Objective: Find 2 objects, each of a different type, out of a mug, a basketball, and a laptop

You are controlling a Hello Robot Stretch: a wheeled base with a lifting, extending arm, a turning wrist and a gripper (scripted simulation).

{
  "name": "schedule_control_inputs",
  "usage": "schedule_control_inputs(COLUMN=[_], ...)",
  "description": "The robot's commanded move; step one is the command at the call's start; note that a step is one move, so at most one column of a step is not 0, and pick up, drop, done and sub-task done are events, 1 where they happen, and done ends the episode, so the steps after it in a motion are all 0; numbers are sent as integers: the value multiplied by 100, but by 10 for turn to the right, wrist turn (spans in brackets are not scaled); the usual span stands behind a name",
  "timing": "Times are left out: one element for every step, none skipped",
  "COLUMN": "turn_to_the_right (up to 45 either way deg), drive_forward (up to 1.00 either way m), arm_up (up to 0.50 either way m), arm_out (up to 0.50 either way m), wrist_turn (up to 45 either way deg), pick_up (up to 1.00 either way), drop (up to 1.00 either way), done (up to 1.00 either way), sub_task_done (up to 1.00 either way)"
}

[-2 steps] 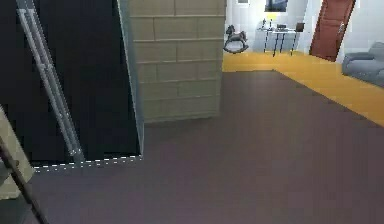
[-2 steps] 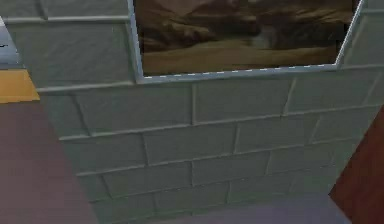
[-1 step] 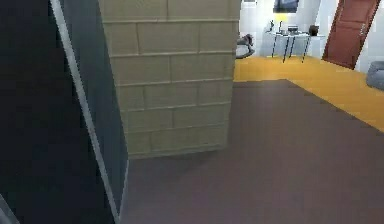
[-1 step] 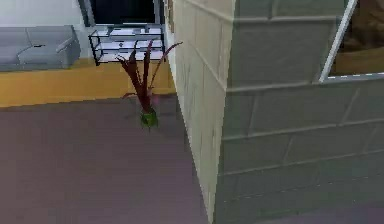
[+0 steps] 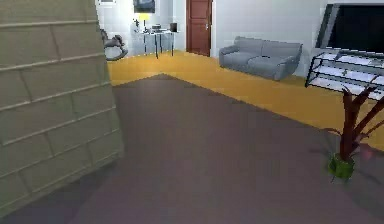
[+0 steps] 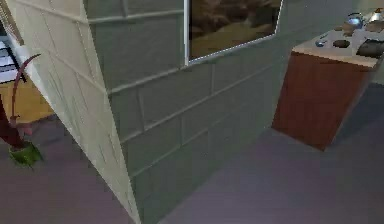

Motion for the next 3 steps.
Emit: schedule_control_inputs(turn_to_the_right=[0,0,60], drive_forward=[100,100,0], arm_up=[0,0,0], arm_out=[0,0,0], wrist_turn=[0,0,0], pick_up=[0,0,0], drop=[0,0,0], done=[0,0,0], sub_task_done=[0,0,0])
